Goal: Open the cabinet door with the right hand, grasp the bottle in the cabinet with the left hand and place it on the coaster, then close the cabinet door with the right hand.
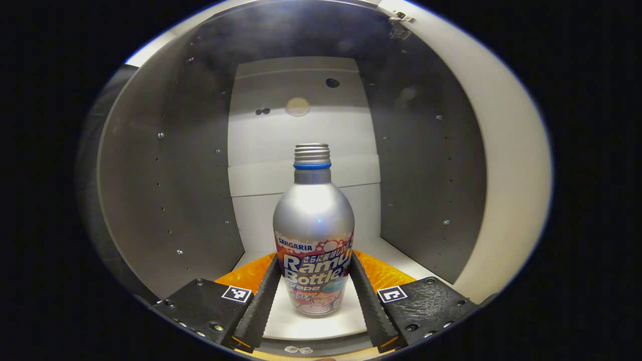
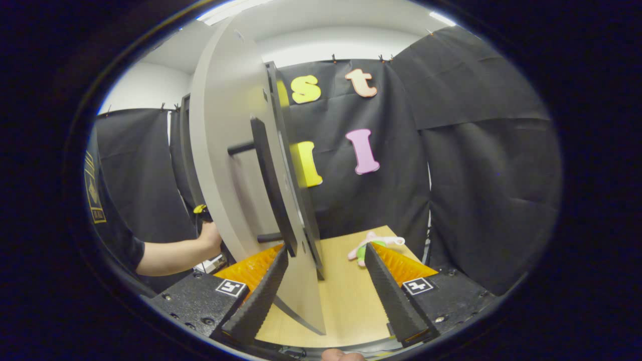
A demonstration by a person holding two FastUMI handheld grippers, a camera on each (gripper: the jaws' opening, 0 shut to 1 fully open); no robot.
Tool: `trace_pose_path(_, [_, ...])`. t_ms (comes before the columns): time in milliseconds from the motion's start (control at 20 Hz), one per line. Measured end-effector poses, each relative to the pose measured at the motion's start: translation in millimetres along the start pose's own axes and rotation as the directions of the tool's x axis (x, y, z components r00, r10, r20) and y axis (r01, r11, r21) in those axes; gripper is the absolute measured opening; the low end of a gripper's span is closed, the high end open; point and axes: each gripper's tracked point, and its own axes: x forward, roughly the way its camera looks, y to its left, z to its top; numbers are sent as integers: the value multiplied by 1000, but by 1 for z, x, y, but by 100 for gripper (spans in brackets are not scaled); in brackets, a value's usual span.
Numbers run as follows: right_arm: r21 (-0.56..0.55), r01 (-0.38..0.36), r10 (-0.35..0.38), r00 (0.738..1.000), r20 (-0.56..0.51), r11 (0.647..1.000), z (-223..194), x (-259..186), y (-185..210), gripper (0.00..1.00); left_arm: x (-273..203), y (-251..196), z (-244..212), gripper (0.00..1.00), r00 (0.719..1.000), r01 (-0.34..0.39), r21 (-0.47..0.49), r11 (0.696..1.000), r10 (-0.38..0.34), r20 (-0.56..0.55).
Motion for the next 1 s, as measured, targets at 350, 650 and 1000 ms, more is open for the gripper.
trace_pose_path(350, [0, 0, 0, 999, 49, 1000, 5, -21, 14, 99, -66, 22, 9, 76, 999, -7, -41, 999, 9, 39])
trace_pose_path(650, [27, 112, -112, 993, 21, 993, -29, -36, 5, 99, -123, 45, -32, 66, 998, 0, -81, 997, 5, 60])
trace_pose_path(1000, [-44, 57, -59, 998, -29, 997, -45, -41, 14, 95, -197, 73, -64, 73, 992, -115, -97, 989, 119, 39])
